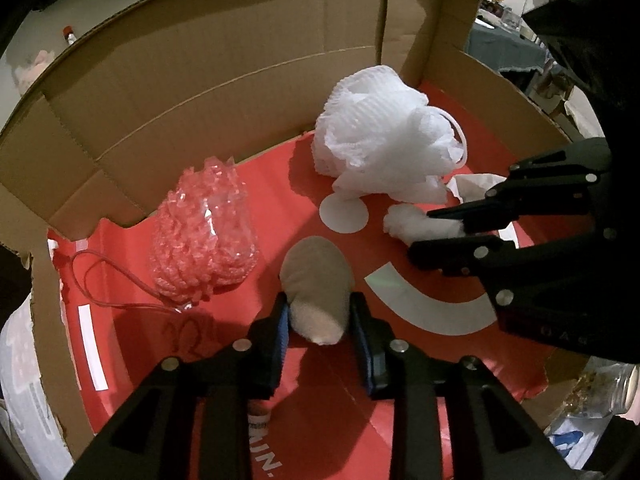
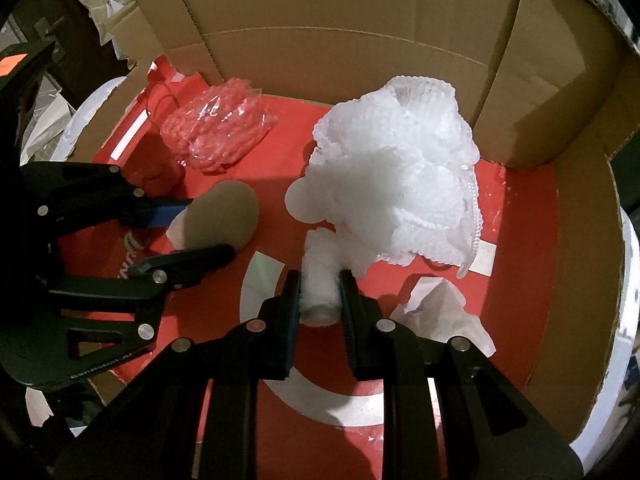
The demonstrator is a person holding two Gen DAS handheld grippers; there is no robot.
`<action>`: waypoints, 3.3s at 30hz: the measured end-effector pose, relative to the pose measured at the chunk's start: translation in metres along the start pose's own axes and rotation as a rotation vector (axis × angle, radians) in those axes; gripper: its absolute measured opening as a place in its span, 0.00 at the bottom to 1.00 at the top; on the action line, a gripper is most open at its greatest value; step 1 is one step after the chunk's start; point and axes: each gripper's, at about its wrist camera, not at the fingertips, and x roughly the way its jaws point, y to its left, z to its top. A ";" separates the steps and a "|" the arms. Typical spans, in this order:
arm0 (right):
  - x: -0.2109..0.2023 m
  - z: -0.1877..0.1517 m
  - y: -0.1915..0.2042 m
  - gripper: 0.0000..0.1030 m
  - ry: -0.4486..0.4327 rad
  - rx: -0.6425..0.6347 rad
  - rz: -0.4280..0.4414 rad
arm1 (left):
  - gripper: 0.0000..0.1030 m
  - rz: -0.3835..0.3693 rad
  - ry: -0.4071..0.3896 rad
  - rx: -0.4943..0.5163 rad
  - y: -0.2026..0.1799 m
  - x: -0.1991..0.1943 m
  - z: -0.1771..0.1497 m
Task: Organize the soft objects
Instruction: 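Open both tools to release the sponge and rolled cloth in the box, then withdraw both tools from the box back toward the table items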
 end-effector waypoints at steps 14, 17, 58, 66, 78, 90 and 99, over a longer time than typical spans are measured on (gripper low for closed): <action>0.003 -0.001 0.009 0.20 -0.007 -0.024 -0.038 | 0.39 -0.001 -0.009 -0.004 0.006 0.002 -0.004; 0.003 -0.002 0.009 0.21 -0.007 -0.022 -0.042 | 0.44 -0.003 -0.011 -0.004 0.006 0.002 -0.005; -0.056 -0.018 0.023 0.67 -0.134 -0.005 -0.130 | 0.75 -0.005 -0.177 -0.022 -0.016 -0.079 -0.032; -0.125 -0.046 0.038 0.76 -0.254 -0.001 -0.159 | 0.94 0.012 -0.332 -0.066 -0.034 -0.145 -0.062; -0.207 -0.124 0.071 0.79 -0.479 0.006 -0.205 | 1.00 0.038 -0.572 -0.111 -0.066 -0.219 -0.124; -0.257 -0.227 0.121 0.88 -0.736 -0.031 -0.281 | 1.00 0.064 -0.748 -0.170 -0.102 -0.259 -0.204; -0.238 -0.283 0.135 0.90 -0.779 0.009 -0.306 | 1.00 0.095 -0.791 -0.223 -0.122 -0.244 -0.259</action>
